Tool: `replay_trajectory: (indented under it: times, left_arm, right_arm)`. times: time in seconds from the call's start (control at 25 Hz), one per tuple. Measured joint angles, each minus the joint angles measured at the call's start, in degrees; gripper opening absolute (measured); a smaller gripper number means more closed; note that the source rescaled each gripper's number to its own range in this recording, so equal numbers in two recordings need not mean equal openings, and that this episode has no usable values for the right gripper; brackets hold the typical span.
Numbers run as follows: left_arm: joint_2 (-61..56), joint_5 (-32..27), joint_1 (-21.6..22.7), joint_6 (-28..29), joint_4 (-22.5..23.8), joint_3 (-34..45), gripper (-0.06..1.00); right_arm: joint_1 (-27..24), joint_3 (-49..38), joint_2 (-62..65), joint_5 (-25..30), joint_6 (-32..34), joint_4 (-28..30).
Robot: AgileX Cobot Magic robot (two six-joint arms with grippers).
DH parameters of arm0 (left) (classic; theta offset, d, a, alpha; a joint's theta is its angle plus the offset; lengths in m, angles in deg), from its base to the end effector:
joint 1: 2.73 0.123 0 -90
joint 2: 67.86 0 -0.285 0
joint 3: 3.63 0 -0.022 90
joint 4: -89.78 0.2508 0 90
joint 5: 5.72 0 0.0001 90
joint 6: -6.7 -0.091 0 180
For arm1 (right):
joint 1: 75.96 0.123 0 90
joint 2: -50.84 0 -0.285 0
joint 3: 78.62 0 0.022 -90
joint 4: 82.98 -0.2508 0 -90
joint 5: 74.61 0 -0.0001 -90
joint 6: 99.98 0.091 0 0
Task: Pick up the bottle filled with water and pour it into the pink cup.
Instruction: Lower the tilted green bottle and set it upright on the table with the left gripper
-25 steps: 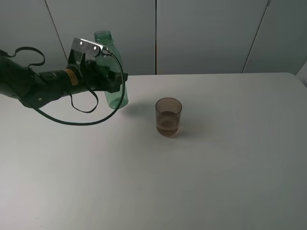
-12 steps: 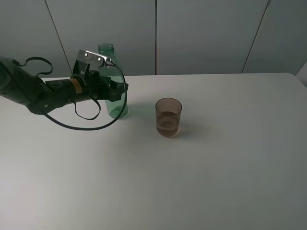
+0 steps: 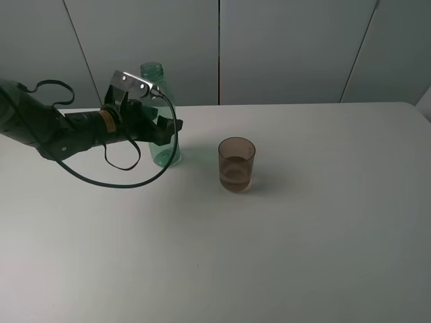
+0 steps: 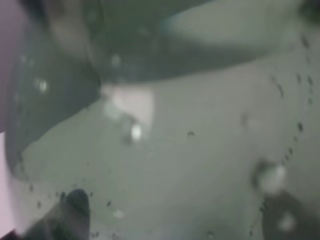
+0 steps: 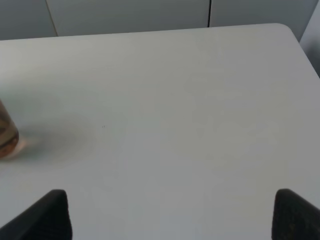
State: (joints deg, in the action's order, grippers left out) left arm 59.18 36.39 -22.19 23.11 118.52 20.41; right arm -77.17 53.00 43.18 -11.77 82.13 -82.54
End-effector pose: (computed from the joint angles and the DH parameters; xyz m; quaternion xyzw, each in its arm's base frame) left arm 0.3595 -0.1581 0.1083 0.2674 0.7817 -0.2004 0.5266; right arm -0.0071 -0.0005 0.2753 0.0252 0.8607 0.0002 0.5085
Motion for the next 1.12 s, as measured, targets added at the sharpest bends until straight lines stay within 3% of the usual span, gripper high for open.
replay_trajectory:
  times: [0.04, 0.08, 0.2, 0.64, 0.96, 1.12]
  left_arm:
    - [0.00, -0.35, 0.00, 0.00, 0.00, 0.00, 0.84]
    - [0.00, -0.93, 0.00, 0.00, -0.11, 0.00, 0.90]
    - [0.00, -1.91, 0.00, 0.00, -0.11, 0.00, 0.96]
    - [-3.77, -11.91, -2.15, 0.00, -0.34, 0.52, 0.97]
    - [-7.18, -24.96, -3.08, 4.18, -1.49, 1.54, 0.98]
    - [-9.50, -35.39, -3.70, 8.34, -1.63, 1.54, 0.98]
  right_arm:
    - [0.00, 0.00, 0.00, 0.00, 0.00, 0.00]
    - [0.00, 0.00, 0.00, 0.00, 0.00, 0.00]
    - [0.00, 0.00, 0.00, 0.00, 0.00, 0.00]
    - [0.00, 0.00, 0.00, 0.00, 0.00, 0.00]
    - [0.00, 0.00, 0.00, 0.00, 0.00, 0.00]
    - [0.00, 0.00, 0.00, 0.00, 0.00, 0.00]
